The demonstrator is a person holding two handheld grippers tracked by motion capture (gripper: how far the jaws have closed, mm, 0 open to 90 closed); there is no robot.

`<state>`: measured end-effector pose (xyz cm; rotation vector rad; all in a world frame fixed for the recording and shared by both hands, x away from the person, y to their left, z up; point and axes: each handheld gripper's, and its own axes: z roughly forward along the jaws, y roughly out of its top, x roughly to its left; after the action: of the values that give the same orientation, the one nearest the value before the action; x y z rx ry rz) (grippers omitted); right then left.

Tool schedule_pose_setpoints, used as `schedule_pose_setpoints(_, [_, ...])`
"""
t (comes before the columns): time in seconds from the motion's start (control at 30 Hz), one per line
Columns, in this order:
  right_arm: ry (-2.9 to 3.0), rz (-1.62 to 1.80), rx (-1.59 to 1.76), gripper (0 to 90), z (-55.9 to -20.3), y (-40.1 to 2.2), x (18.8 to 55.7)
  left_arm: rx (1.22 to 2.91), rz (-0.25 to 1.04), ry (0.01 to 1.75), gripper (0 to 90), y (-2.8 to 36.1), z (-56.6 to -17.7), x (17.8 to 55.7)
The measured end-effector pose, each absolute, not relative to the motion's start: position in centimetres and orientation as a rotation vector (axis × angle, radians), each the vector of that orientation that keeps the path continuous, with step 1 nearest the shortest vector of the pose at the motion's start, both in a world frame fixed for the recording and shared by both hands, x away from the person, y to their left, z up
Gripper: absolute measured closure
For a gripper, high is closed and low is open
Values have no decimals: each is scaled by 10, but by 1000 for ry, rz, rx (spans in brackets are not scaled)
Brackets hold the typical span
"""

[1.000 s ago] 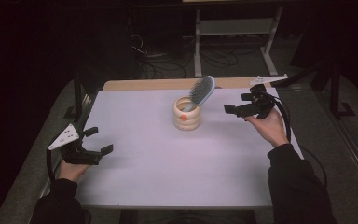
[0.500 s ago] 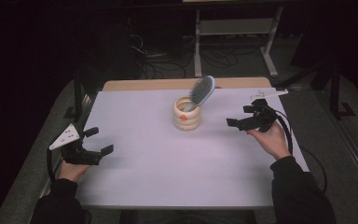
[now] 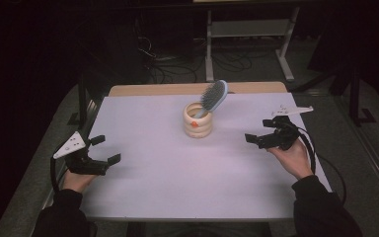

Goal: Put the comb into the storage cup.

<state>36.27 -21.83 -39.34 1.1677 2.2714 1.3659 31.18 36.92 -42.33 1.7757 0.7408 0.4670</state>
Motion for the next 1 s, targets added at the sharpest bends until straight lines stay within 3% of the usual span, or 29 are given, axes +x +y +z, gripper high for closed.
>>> schedule_pose_setpoints(1.0, [2212, 1400, 1160, 0, -407, -245, 323, 1780, 444, 750, 0, 368, -426, 312])
